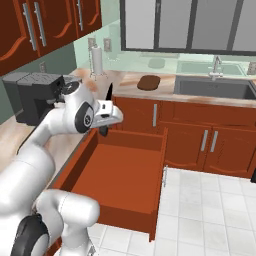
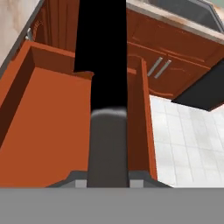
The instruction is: Pick up the knife from the drawer and place it on the cutting board. Then place the meat from the plate to the cutting board.
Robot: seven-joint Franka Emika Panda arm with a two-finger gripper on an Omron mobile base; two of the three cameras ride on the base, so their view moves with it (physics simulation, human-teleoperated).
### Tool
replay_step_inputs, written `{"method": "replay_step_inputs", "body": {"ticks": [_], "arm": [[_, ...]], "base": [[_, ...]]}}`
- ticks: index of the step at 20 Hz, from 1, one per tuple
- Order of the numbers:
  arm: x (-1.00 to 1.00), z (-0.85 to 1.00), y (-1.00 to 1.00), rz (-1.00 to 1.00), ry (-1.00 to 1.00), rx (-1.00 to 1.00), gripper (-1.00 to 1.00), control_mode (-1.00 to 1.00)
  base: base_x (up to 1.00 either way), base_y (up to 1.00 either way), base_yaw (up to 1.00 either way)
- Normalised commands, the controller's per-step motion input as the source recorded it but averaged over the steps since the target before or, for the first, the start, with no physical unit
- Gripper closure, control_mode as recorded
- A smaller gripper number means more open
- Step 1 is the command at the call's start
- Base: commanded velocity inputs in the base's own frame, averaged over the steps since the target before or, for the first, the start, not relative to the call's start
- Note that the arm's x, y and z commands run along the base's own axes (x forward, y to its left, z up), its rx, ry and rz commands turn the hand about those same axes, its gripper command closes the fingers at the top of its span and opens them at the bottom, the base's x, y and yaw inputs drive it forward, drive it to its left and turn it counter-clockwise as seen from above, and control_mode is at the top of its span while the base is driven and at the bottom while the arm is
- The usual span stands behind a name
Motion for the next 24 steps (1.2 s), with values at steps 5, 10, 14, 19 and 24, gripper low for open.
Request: {"method": "replay_step_inputs", "body": {"ticks": [5,10,14,19,24], "arm": [[-0.12,0.0,-0.1,0.0,-0.16,0.03,1.0,1.0],[0.0,0.0,0.0,0.0,0.0,0.0,1.0,1.0],[0.0,0.0,0.0,0.0,0.0,0.0,1.0,1.0],[0.0,0.0,0.0,0.0,0.0,0.0,1.0,1.0],[0.0,0.0,0.0,0.0,0.0,0.0,1.0,1.0]], "base": [[-0.06,-0.08,0.0],[-0.04,-0.13,0.0],[-0.48,-0.81,0.0],[0.1,-1.0,0.0],[0.26,-1.0,0.0]]}}
